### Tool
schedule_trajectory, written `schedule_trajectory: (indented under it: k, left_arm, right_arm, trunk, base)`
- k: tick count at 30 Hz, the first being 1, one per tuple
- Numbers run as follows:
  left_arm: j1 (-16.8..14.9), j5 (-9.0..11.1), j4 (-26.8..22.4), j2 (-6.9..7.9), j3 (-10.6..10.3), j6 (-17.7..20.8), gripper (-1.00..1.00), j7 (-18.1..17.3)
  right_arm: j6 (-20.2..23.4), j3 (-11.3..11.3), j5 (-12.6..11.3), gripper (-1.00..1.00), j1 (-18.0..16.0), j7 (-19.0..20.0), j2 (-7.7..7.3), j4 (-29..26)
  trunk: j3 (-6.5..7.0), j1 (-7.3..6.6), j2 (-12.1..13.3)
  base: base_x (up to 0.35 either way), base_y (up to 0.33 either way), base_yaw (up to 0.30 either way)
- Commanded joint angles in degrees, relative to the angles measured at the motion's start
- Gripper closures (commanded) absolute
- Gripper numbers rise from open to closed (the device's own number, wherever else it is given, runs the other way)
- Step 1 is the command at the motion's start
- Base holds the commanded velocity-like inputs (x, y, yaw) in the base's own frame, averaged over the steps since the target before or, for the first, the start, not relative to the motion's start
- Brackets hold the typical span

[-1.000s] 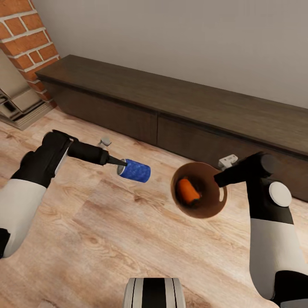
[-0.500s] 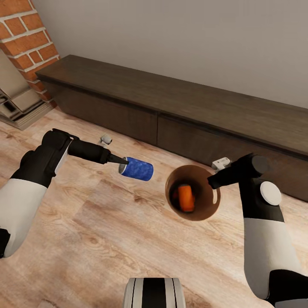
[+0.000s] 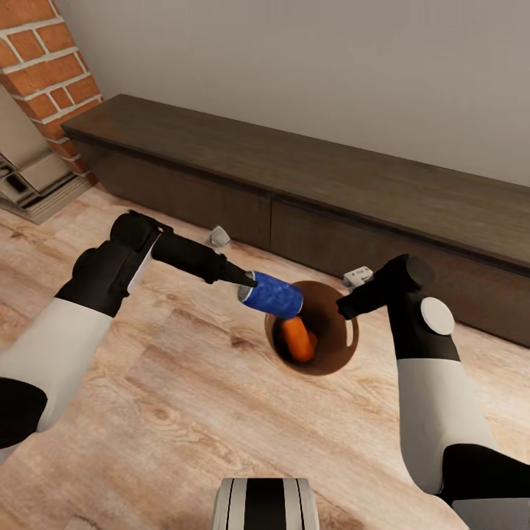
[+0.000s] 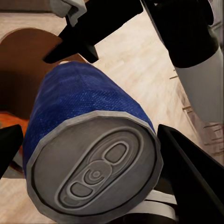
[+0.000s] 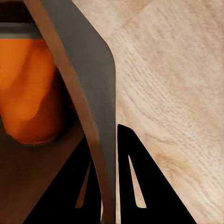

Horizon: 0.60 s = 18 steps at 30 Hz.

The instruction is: Put the three can of soda from the living room inside the tash can in the kitchen.

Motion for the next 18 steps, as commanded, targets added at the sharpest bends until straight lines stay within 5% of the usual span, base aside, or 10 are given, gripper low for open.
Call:
schedule_trajectory:
  k: [1,11,13,15,18]
  left_arm:
    - [-0.1,-0.1,0.0,-0.75,-0.5,0.0,1.0,0.0]
    - [-0.1,-1.8,0.5,-5.68,-6.5,0.0,1.0,0.0]
    - [-0.1,-4.5,0.6,-6.52,-6.8,0.0,1.0,0.0]
    - [-0.1,-11.1,0.8,-9.18,-6.9,0.0,1.0,0.0]
    - [0.0,-16.0,0.9,-11.38,-6.9,0.0,1.0,0.0]
  right_arm:
    - [0.3,0.0,-0.3,1.0,-0.4,0.4,0.21,0.3]
    - [0.3,2.8,0.0,1.0,-3.6,0.4,2.33,0.8]
    - [0.3,3.2,0.3,1.0,-3.9,0.4,3.11,0.7]
    - [0.3,3.9,1.6,1.0,-4.4,0.4,4.02,0.6]
    - [0.3,4.1,2.2,1.0,-4.6,0.4,4.5,0.6]
  trunk:
    - [0.0,-0.01,0.0]
    - [0.0,-0.01,0.0]
    - [0.0,-0.01,0.0]
    - [0.0,-0.01,0.0]
    - [0.0,-0.01,0.0]
  base:
    - [0.0,0.0,0.0]
    - [0.0,0.0,0.0]
    - [0.0,0.0,0.0]
    - [0.0,0.0,0.0]
    - [0.0,0.0,0.0]
